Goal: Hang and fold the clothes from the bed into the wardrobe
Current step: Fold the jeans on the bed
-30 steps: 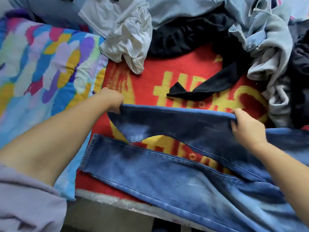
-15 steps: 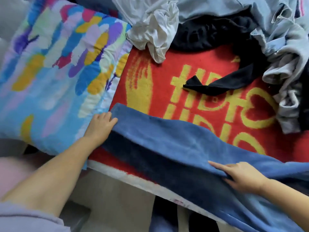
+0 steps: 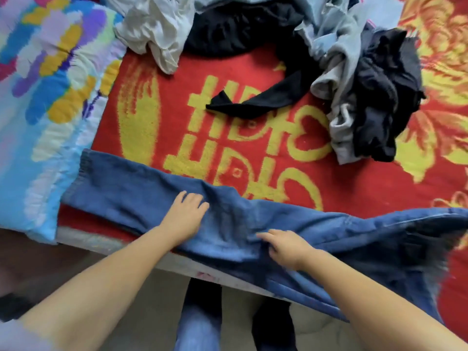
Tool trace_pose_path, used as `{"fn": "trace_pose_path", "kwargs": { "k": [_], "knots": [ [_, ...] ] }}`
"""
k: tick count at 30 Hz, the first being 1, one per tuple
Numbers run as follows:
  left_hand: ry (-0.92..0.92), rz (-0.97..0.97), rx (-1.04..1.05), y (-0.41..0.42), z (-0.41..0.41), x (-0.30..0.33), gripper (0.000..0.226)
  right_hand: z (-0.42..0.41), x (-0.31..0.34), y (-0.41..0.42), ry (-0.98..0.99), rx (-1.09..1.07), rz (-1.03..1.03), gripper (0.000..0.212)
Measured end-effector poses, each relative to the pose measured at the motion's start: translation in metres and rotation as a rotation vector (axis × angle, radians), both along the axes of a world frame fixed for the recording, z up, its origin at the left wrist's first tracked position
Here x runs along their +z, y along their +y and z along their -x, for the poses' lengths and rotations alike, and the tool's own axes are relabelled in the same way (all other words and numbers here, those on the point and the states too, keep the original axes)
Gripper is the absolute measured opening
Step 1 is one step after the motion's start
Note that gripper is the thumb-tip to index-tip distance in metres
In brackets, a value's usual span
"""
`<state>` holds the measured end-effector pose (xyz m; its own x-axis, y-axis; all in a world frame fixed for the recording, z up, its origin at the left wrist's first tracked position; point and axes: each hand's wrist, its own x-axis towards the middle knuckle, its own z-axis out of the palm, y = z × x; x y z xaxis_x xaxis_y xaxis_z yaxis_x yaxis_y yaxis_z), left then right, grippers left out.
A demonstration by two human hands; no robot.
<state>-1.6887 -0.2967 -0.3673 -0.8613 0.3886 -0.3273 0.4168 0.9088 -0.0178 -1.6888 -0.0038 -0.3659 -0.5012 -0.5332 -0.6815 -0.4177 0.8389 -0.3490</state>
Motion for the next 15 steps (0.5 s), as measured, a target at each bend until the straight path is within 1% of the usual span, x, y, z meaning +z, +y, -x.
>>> {"fn": "trace_pose_path", "kwargs": {
  "k": [1,3,4,5,6,7,8,9,10,11,13,15],
  "knots": [
    [0.027,-0.103,-0.091,0.038,-0.001,0.005,0.038,0.006,0.007,0.03,0.071,-0.027,-0.009,0.053],
    [0.014,-0.262,-0.207,0.114,-0.011,0.01,0.031,0.016,0.023,0.101,0.209,-0.085,-0.05,0.054],
    [-0.011,-0.306,-0.231,0.15,-0.019,0.01,0.031,0.02,0.03,0.138,0.29,-0.115,-0.076,0.056],
    [-0.063,-0.317,-0.23,0.183,-0.027,0.007,0.038,0.023,0.037,0.174,0.369,-0.14,-0.118,0.06],
    [-0.137,-0.286,-0.194,0.214,-0.032,0.003,0.051,0.026,0.044,0.21,0.435,-0.152,-0.181,0.066],
    [-0.218,-0.216,-0.132,0.24,-0.035,0.0,0.065,0.03,0.049,0.241,0.479,-0.159,-0.258,0.072],
    [-0.247,-0.146,-0.052,0.263,-0.035,-0.003,0.075,0.037,0.051,0.269,0.503,-0.172,-0.34,0.076],
    [-0.226,-0.109,0.041,0.282,-0.031,-0.006,0.081,0.046,0.052,0.292,0.522,-0.183,-0.405,0.078],
    [-0.191,-0.101,0.133,0.296,-0.025,-0.008,0.08,0.057,0.05,0.309,0.546,-0.184,-0.444,0.076],
    [-0.161,-0.118,0.202,0.307,-0.017,-0.009,0.074,0.068,0.049,0.318,0.573,-0.184,-0.458,0.071],
    [-0.153,-0.215,0.268,0.315,-0.005,-0.004,0.05,0.087,0.052,0.325,0.616,-0.18,-0.453,0.051],
    [-0.123,-0.303,0.249,0.31,-0.002,0.005,0.03,0.097,0.063,0.323,0.602,-0.167,-0.417,0.031]
  ]
}}
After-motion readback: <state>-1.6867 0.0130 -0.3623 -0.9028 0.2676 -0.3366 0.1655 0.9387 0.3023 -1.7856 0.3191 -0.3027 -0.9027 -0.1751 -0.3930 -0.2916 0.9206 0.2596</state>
